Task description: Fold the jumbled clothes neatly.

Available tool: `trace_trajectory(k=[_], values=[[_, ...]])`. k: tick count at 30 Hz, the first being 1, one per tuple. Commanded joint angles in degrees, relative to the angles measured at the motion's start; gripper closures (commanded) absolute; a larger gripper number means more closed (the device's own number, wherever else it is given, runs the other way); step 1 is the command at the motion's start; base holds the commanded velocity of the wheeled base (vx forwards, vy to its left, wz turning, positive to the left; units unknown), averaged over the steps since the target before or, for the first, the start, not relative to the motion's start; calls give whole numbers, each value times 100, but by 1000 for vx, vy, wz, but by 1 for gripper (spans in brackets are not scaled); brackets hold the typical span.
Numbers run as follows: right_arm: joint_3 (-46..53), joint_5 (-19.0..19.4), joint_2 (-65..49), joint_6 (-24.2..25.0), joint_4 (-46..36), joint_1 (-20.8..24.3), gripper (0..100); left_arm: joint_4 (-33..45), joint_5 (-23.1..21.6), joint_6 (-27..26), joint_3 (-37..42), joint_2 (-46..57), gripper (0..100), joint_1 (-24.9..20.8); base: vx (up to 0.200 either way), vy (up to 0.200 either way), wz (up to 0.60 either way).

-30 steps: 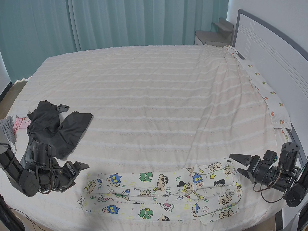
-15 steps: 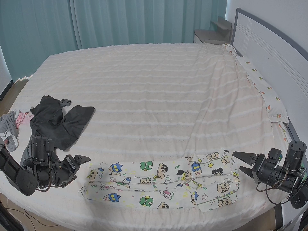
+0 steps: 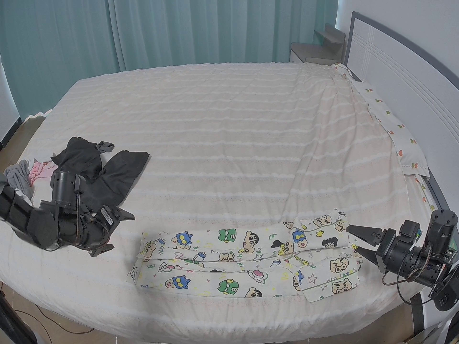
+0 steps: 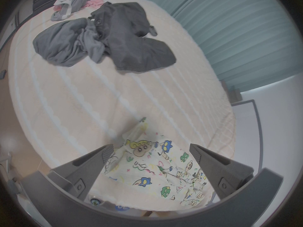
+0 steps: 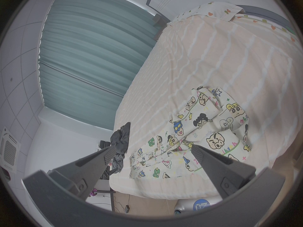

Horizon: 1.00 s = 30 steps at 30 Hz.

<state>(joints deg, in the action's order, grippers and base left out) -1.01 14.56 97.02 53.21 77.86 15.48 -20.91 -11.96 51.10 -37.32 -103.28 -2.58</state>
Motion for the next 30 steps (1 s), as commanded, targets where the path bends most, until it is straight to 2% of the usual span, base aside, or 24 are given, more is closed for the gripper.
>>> trace_trajectory(k=[1,11,18,24,27,28,30], values=[[101,-23,-61,14,-17,183,0,1686,-1133,-39,-1665,-711,0,223,0,0,0],[101,-208,18,49,-342,649,0,1300,-1212,-329,-1463,-790,0,109,0,0,0],[101,-322,466,444,-421,1080,0,1238,-1186,-839,-1129,-843,0,-40,0,0,0],[101,-401,484,550,-562,1273,0,1265,-1116,-830,-1102,-922,0,-155,0,0,0],[101,-577,379,541,-562,1326,0,1238,-870,-839,-1085,-1124,0,-163,0,0,0],[101,-647,308,541,-562,1387,0,1212,-553,-848,-1146,-1291,0,-172,0,0,0],[101,-691,264,524,-562,1440,0,1159,-289,-856,-1225,-1476,0,-172,0,0,0]])
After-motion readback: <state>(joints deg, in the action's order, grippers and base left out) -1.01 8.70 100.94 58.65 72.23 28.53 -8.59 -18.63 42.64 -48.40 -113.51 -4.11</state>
